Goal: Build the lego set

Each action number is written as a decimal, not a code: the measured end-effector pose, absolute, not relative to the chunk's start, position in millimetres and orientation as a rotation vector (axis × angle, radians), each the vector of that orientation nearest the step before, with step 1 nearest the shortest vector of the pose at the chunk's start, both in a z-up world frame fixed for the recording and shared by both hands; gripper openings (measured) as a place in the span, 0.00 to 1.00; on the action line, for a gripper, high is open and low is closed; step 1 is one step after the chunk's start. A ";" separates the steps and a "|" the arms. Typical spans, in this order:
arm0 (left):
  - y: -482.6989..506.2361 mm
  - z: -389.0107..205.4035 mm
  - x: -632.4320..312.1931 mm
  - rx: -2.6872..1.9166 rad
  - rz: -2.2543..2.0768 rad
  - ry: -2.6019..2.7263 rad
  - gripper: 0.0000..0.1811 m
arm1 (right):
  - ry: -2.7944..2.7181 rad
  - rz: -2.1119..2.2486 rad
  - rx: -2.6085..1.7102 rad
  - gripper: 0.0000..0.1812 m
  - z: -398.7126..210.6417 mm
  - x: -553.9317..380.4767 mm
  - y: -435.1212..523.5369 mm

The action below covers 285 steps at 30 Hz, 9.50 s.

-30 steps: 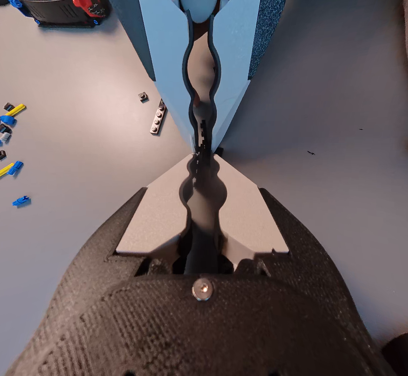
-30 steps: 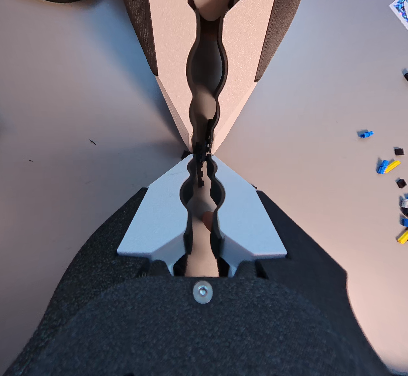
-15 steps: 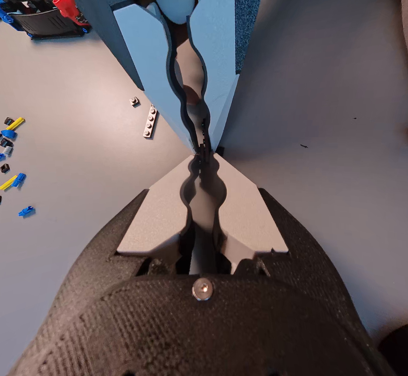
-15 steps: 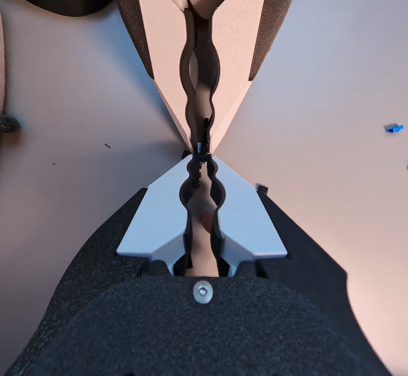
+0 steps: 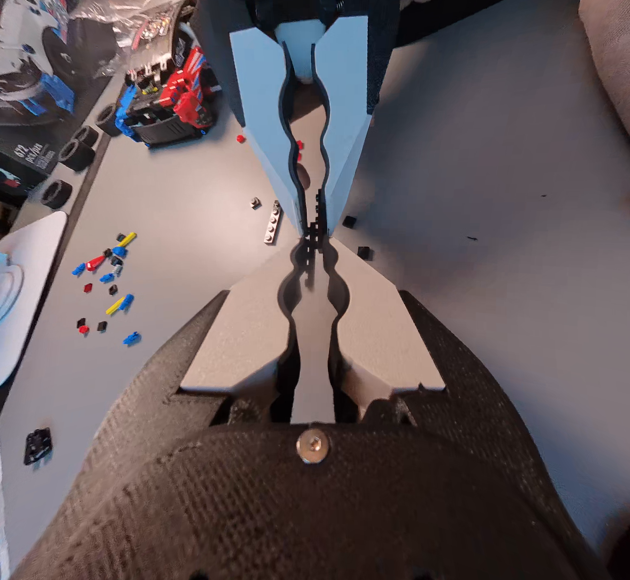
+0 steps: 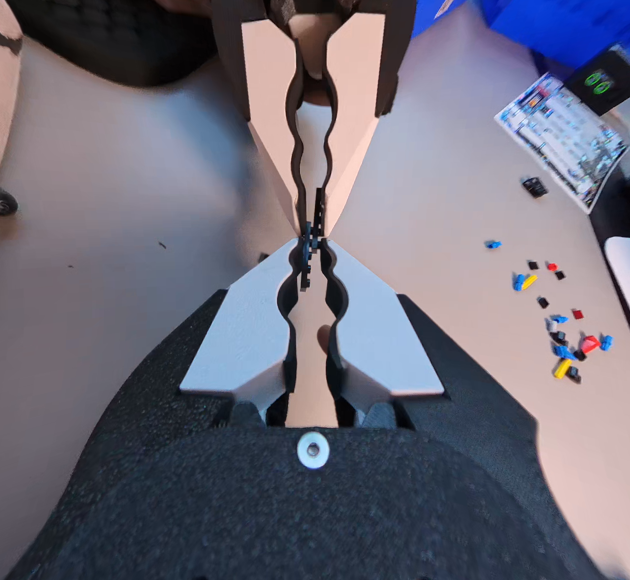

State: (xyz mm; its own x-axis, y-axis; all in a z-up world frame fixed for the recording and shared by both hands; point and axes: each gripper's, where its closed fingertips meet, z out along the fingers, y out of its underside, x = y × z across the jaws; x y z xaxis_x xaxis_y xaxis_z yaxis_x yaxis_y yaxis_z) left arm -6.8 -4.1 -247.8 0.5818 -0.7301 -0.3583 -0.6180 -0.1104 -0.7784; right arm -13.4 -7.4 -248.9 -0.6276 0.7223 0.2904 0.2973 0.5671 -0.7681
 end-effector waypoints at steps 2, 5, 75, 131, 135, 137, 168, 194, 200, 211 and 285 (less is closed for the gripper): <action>-3.9 -237.6 -6.7 -1.754 -0.090 1.102 0.04 | -2.130 1.003 -0.793 0.04 -236.5 -13.0 -8.2; -6.0 -228.5 -4.3 -1.698 -0.027 1.125 0.04 | -2.096 1.028 -0.736 0.05 -226.9 -10.9 -11.3; 0.6 -278.8 -33.7 -2.138 -0.373 0.795 0.12 | -2.445 0.642 -1.099 0.01 -286.0 -4.5 10.0; 8.0 -255.6 -25.1 -2.126 -0.953 0.409 0.02 | -2.446 0.809 -0.737 0.07 -258.8 -28.0 9.6; 11.2 -254.6 -30.2 -2.130 -1.039 0.290 0.02 | -2.419 0.722 -0.678 0.07 -258.0 -31.2 11.1; 11.9 -251.7 -30.8 -2.116 -1.100 0.237 0.01 | -2.408 0.690 -0.672 0.06 -258.5 -32.8 13.1; 8.8 -281.3 -25.5 -2.133 -0.336 0.865 0.03 | -2.657 0.884 -1.182 0.03 -285.2 -22.2 12.3; 2.5 -259.7 -33.7 -2.157 -0.776 0.470 0.17 | -2.242 0.560 -0.634 0.03 -256.6 -39.8 9.1; 9.3 -245.0 -24.1 -2.084 -0.903 0.385 0.12 | -2.021 0.291 -0.418 0.03 -247.0 -43.1 10.7; 8.1 -239.2 -31.3 -1.995 -0.592 0.602 0.04 | -1.895 0.218 -0.217 0.03 -235.7 -43.5 5.9; -21.0 -166.6 1.0 -1.529 -0.624 0.764 0.04 | -1.814 1.188 -0.470 0.03 -161.4 -6.4 -26.1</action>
